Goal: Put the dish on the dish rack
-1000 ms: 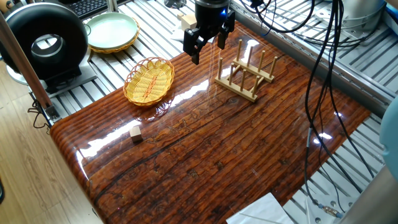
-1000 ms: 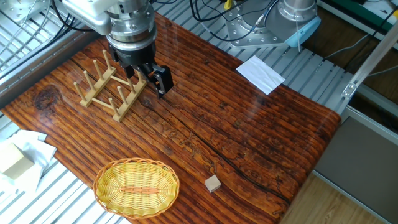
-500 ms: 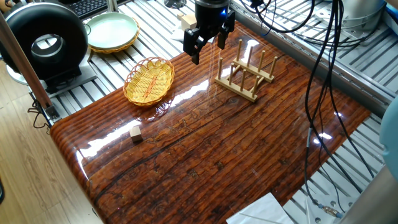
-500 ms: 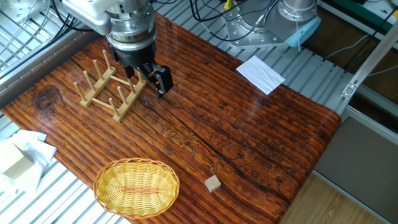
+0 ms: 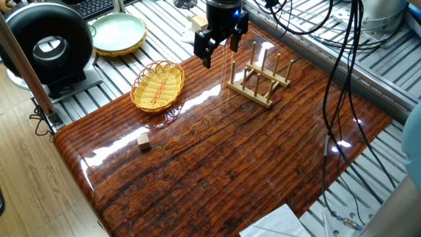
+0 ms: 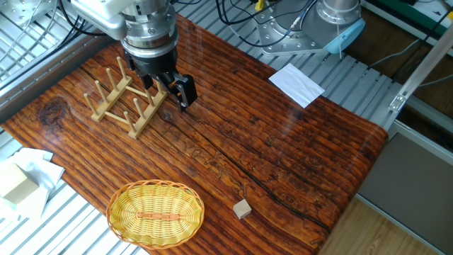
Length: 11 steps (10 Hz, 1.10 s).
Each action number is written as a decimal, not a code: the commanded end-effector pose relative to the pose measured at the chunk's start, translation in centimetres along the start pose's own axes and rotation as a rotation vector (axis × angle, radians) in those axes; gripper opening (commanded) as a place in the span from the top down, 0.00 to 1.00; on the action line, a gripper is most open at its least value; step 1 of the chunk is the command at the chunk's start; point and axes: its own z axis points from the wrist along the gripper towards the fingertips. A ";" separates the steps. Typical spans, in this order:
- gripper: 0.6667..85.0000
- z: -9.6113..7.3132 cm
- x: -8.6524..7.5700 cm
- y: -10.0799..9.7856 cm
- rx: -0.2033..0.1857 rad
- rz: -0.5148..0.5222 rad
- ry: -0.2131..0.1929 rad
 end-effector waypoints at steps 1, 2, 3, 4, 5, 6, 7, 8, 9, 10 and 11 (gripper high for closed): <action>0.01 0.0 0.0 0.2 0.000 0.000 0.000; 1.00 -0.1 -2.4 -0.1 0.007 0.101 -0.093; 1.00 -0.1 -2.3 -0.1 0.007 0.102 -0.090; 1.00 -0.1 -2.3 -0.1 0.007 0.104 -0.089; 1.00 -0.1 -2.3 -0.1 0.007 0.102 -0.090; 1.00 -0.1 -2.4 0.0 0.005 0.103 -0.092; 1.00 -0.1 -2.4 0.0 0.005 0.101 -0.092; 1.00 -0.1 -2.4 0.0 0.005 0.101 -0.092; 1.00 -0.1 -2.5 0.0 0.004 0.099 -0.095; 1.00 0.0 -2.5 0.0 0.004 0.096 -0.098; 1.00 0.0 -2.7 0.0 0.005 0.093 -0.102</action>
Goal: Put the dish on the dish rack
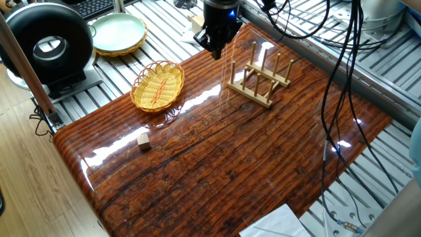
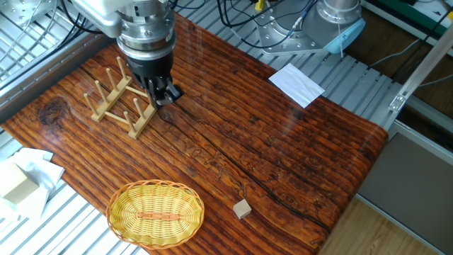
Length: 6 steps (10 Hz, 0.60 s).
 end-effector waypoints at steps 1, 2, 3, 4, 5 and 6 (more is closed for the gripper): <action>1.00 0.1 -0.6 0.2 -0.011 -0.005 -0.021; 1.00 0.2 -0.9 0.7 -0.030 -0.015 -0.034; 1.00 0.2 -1.1 1.0 -0.042 -0.018 -0.042; 1.00 0.2 -0.9 1.3 -0.052 -0.020 -0.034; 1.00 0.2 -0.5 1.5 -0.060 -0.026 -0.018; 1.00 0.2 -0.1 1.4 -0.056 -0.042 -0.003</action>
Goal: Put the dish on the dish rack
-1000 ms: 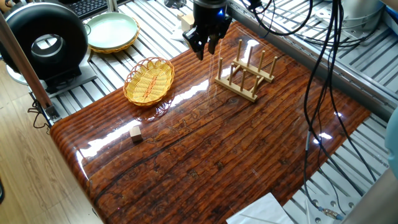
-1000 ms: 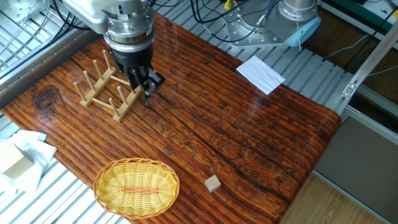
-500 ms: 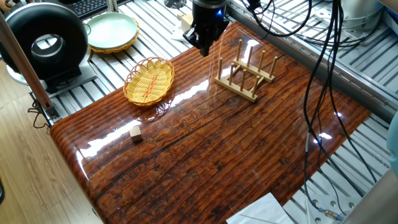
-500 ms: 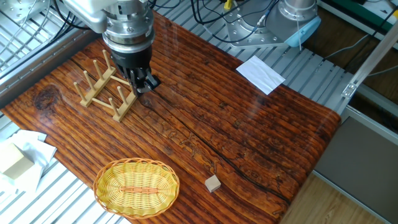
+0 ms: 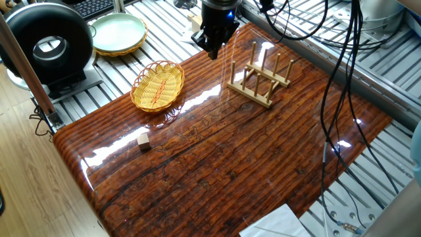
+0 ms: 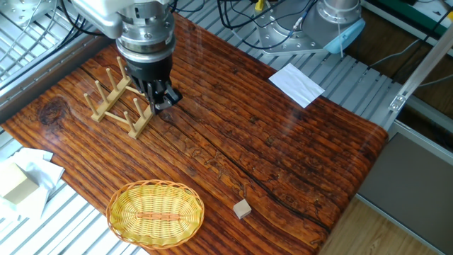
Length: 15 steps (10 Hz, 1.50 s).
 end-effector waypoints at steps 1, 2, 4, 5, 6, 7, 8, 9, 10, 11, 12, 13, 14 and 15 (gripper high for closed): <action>1.00 -0.1 0.7 1.0 -0.041 -0.024 0.026; 1.00 0.2 0.7 0.8 -0.033 -0.035 0.027; 1.00 0.9 1.0 0.7 -0.031 -0.042 0.041; 1.00 1.0 1.1 0.8 -0.034 -0.048 0.044; 1.00 1.0 1.1 0.8 -0.034 -0.054 0.046; 1.00 1.1 1.0 0.4 -0.016 -0.066 0.044; 1.00 1.5 0.6 0.3 -0.008 -0.076 0.033; 1.00 1.8 0.3 0.6 -0.008 -0.081 0.030; 1.00 1.8 0.1 0.7 0.005 -0.079 0.036; 1.00 1.8 -0.3 1.0 0.014 -0.078 0.035; 1.00 1.8 -0.6 1.6 0.011 -0.078 0.037; 1.00 1.9 -0.9 2.2 0.009 -0.081 0.037; 1.00 2.0 -1.3 2.6 0.017 -0.081 0.039; 1.00 2.1 -1.7 3.2 0.021 -0.086 0.040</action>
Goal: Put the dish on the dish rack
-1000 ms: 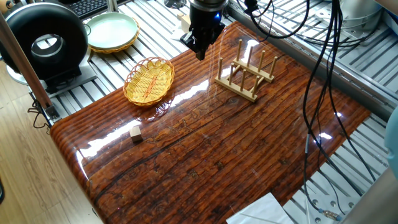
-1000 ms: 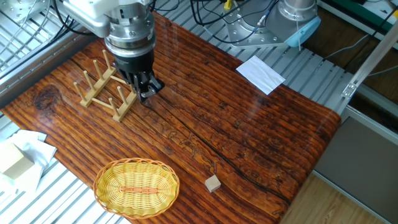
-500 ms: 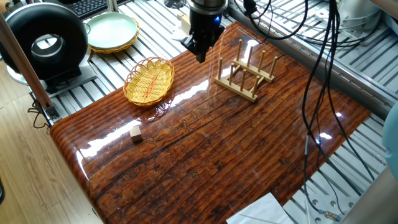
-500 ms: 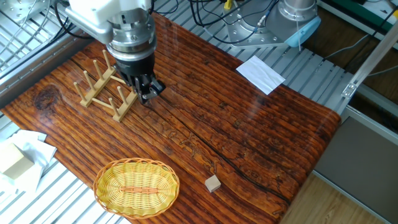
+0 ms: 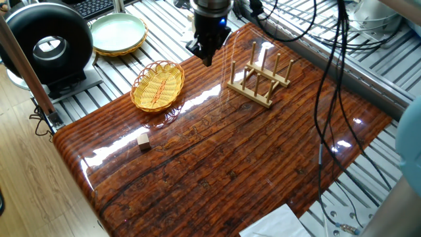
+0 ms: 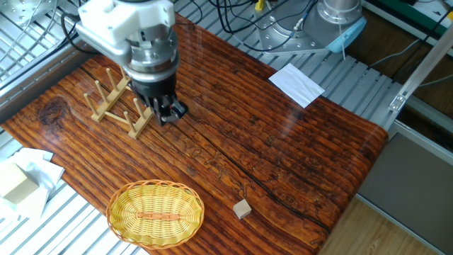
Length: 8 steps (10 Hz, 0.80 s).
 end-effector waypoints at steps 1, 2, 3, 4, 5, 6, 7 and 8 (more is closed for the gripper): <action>1.00 0.1 -1.5 2.1 -0.009 -0.007 0.002; 1.00 0.1 -1.9 2.6 -0.004 -0.013 0.002; 1.00 0.2 -2.2 2.8 0.003 -0.018 0.002; 1.00 0.4 -2.4 3.1 0.002 -0.029 0.002; 1.00 0.6 -2.7 3.4 -0.004 -0.056 -0.001; 1.00 0.6 -2.9 3.5 -0.007 -0.100 -0.001; 1.00 0.8 -3.1 3.5 -0.010 -0.135 -0.002; 1.00 1.0 -3.3 3.3 -0.005 -0.160 -0.003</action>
